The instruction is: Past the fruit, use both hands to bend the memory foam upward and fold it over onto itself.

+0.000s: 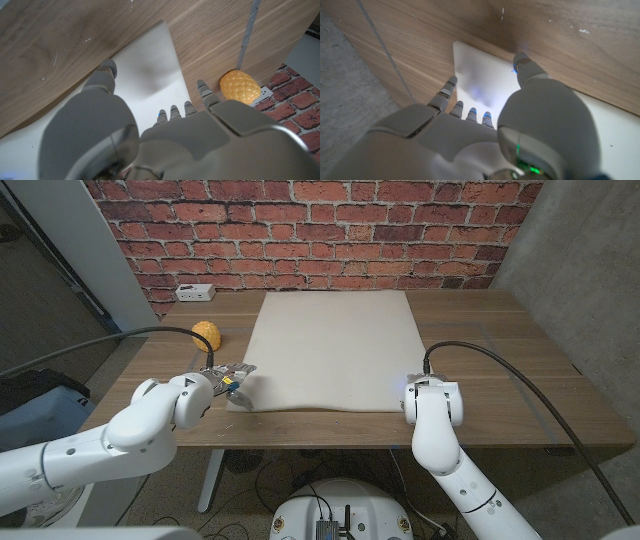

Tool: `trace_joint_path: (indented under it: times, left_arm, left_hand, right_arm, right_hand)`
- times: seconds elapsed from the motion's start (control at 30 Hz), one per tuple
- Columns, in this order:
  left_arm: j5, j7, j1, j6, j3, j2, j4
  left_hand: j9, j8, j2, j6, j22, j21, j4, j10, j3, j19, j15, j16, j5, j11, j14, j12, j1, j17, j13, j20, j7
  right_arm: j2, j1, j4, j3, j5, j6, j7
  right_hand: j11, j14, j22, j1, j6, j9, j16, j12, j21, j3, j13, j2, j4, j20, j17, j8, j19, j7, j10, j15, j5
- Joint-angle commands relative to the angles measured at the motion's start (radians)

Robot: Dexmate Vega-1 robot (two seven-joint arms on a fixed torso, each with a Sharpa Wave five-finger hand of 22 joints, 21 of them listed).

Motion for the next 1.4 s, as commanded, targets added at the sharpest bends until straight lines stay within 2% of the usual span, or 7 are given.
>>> trace_joint_path:
  times: [0.03,0.4,0.7,1.0,1.07,1.23,1.4]
  left_arm:
    - [-0.013,0.007,-0.007,-0.001,-0.008,-0.008,0.005]
    - [-0.056,0.019,-0.017,-0.015,-0.022,0.0,0.015]
    - [-0.073,0.017,-0.035,-0.023,-0.014,-0.002,0.026]
    - [-0.079,0.015,-0.049,-0.032,-0.003,-0.009,0.031]
    - [-0.074,0.01,-0.053,-0.027,0.005,-0.015,0.032]
    - [-0.09,0.017,-0.051,-0.046,0.004,-0.014,0.036]
    - [-0.08,0.019,-0.053,-0.045,0.014,-0.018,0.033]
  left_hand:
    - [0.003,0.001,0.005,-0.04,0.003,-0.006,0.001,-0.032,-0.008,-0.005,-0.009,0.002,-0.003,-0.016,-0.016,-0.003,0.002,0.003,0.005,0.002,0.001]
    - [0.003,0.0,0.011,-0.042,0.003,-0.005,0.01,-0.025,-0.026,-0.003,-0.012,0.003,-0.007,-0.003,-0.013,0.001,-0.008,0.002,0.005,-0.001,0.005]
    - [0.003,-0.001,0.014,-0.046,0.003,-0.006,0.014,-0.026,-0.038,-0.004,-0.012,0.003,-0.008,-0.006,-0.012,0.001,-0.012,0.002,0.005,-0.001,0.007]
    - [0.003,-0.001,0.018,-0.05,0.003,-0.006,0.016,-0.03,-0.046,-0.005,-0.014,0.003,-0.009,-0.008,-0.014,0.0,-0.013,0.003,0.005,-0.003,0.007]
    - [0.003,-0.001,0.018,-0.049,0.003,-0.006,0.016,-0.03,-0.047,-0.005,-0.014,0.003,-0.009,-0.007,-0.013,0.0,-0.013,0.003,0.005,-0.003,0.007]
    - [0.003,-0.002,0.013,-0.053,0.003,-0.008,0.017,-0.031,-0.055,-0.011,-0.004,0.002,-0.01,0.005,-0.015,-0.001,-0.017,0.003,0.005,0.008,0.016]
    - [0.003,-0.003,-0.029,-0.064,0.003,-0.014,0.017,-0.041,-0.092,-0.028,0.027,0.003,-0.006,0.026,-0.015,-0.003,-0.035,0.004,0.006,0.04,0.034]
  right_arm:
    - [0.01,-0.014,0.038,0.016,0.047,0.034,-0.122]
    - [-0.039,0.013,0.121,-0.007,0.206,-0.009,-0.292]
    - [-0.096,-0.009,0.159,-0.023,0.411,-0.094,-0.617]
    - [-0.151,0.032,0.18,-0.073,0.562,-0.158,-0.774]
    - [-0.162,0.044,0.181,-0.09,0.579,-0.177,-0.791]
    - [-0.179,0.065,0.173,-0.111,0.648,-0.218,-0.855]
    - [-0.193,0.076,0.148,-0.111,0.754,-0.247,-0.931]
  right_hand:
    - [-0.021,0.031,0.002,0.015,0.04,0.005,0.008,0.016,0.009,0.001,0.004,-0.01,0.003,0.0,0.0,0.015,0.026,-0.013,0.028,-0.01,-0.003]
    - [-0.069,0.216,0.004,0.057,0.24,0.001,0.038,0.039,0.03,0.018,0.001,0.007,0.016,-0.026,0.012,0.057,0.141,-0.025,0.157,-0.089,0.025]
    - [-0.071,0.603,0.01,0.044,0.709,-0.005,0.14,0.13,0.06,0.005,0.003,0.052,0.027,-0.075,0.06,0.143,0.337,-0.009,0.659,-0.233,0.051]
    - [-0.019,0.809,0.017,0.11,1.104,0.002,0.314,0.211,0.078,-0.082,0.013,0.159,0.02,-0.09,0.198,0.215,0.391,0.039,1.024,-0.238,-0.032]
    - [0.01,0.821,0.017,0.11,1.115,0.002,0.322,0.217,0.079,-0.088,0.014,0.162,0.022,-0.089,0.207,0.215,0.392,0.046,1.041,-0.236,-0.036]
    - [-0.005,0.835,0.018,0.084,1.128,0.003,0.326,0.216,0.079,-0.099,0.015,0.176,0.045,-0.09,0.214,0.213,0.39,0.051,1.046,-0.223,-0.041]
    - [0.057,0.89,0.02,0.049,1.172,0.002,0.36,0.239,0.085,-0.12,0.016,0.195,0.067,-0.072,0.244,0.213,0.397,0.088,1.118,-0.221,-0.047]
